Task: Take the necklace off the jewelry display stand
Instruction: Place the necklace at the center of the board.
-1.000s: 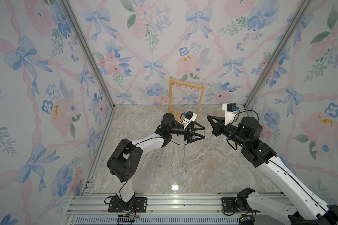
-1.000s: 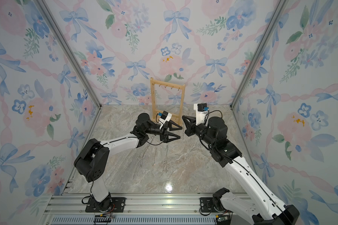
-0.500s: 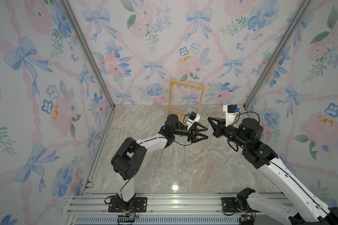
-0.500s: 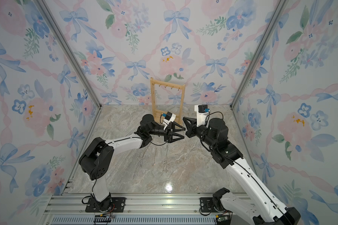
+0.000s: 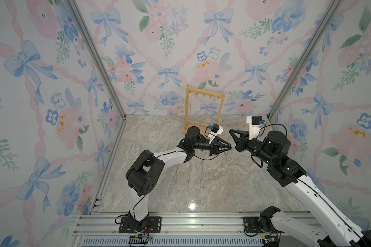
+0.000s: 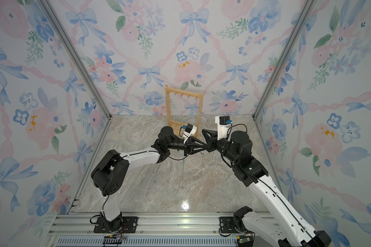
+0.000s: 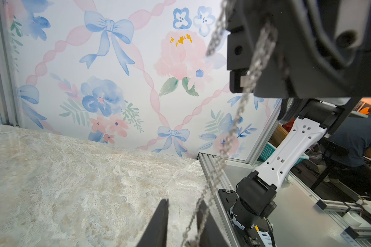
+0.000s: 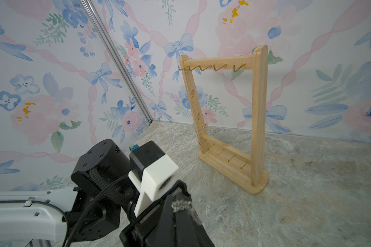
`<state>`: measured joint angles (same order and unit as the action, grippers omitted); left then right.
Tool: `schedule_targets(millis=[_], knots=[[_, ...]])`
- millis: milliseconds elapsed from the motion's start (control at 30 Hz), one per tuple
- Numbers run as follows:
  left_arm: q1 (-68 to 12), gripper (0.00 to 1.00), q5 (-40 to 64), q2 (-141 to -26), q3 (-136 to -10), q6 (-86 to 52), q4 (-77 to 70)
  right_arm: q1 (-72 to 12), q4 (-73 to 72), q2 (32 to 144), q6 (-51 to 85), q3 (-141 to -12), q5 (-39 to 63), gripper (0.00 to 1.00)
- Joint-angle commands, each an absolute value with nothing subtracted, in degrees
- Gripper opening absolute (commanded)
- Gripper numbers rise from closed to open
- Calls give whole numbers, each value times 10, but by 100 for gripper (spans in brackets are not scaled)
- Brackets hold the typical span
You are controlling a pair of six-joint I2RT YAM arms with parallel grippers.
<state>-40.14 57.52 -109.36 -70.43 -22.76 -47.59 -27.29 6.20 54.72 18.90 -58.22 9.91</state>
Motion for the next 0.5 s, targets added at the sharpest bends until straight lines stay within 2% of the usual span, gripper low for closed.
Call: schedule_targets(millis=[0,133,467], knots=[[-404,12,575,-1104,-722,-219,-474,-266,68,536,197,-576,105,0],[-407,0,548,-1105,-726,-206,-457,-264,74,531,196,-575,105,0],[-428,0,474,-1090,-710,-176,-410,-261,107,503,188,-568,99,0]])
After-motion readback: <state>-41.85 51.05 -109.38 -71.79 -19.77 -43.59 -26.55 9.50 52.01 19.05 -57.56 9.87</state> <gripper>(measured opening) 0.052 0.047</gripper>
